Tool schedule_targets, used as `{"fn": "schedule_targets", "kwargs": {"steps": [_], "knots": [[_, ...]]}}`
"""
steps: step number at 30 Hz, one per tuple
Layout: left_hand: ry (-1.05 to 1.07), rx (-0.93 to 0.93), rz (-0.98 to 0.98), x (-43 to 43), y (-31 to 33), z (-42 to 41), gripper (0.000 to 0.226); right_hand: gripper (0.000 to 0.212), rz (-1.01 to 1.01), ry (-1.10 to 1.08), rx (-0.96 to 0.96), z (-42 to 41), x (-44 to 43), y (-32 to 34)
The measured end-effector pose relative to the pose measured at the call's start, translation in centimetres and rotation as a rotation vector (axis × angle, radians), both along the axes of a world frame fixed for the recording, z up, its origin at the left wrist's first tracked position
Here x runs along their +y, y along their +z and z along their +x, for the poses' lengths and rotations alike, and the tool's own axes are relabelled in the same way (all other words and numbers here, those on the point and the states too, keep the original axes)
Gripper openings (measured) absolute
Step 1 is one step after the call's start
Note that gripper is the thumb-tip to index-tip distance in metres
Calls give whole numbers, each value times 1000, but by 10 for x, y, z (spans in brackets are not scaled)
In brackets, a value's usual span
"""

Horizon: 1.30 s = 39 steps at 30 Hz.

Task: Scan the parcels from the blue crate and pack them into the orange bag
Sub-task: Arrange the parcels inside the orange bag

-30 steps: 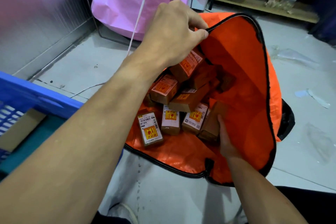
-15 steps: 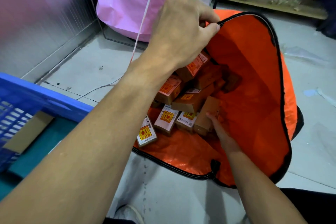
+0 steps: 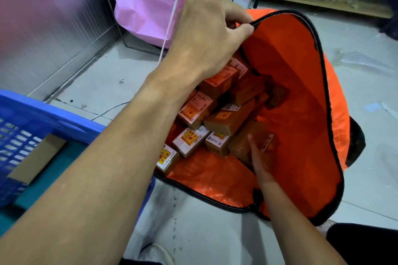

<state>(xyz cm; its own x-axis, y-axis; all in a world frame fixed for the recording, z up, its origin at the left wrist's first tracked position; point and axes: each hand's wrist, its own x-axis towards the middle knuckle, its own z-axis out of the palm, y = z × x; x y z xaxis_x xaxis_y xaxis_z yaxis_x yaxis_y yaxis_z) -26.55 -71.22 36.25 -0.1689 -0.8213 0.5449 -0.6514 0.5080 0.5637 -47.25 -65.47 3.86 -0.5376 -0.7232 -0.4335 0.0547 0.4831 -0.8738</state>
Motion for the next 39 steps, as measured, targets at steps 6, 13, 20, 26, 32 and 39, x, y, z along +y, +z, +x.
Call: {"fn": "schedule_targets", "kwargs": {"steps": [6, 13, 20, 26, 32, 39], "knots": [[-7, -10, 2, 1, 1, -3, 15, 133, 125, 81, 112, -13, -19, -16], [6, 11, 13, 1, 2, 0, 14, 62, 156, 61, -431, -30, -5, 8], [9, 3, -1, 2, 7, 2, 17, 63, -69, 10, -631, -22, -18, 53], [17, -17, -27, 7, 12, 10, 20, 62, -291, 81, -411, -2, -105, 147], [38, 3, -49, 9, 13, 15, 20, 59, -142, 251, -266, 24, -123, 154], [59, -17, -45, 6, 13, 18, 19, 95, 145, 165, 26, 38, -67, 3]]}}
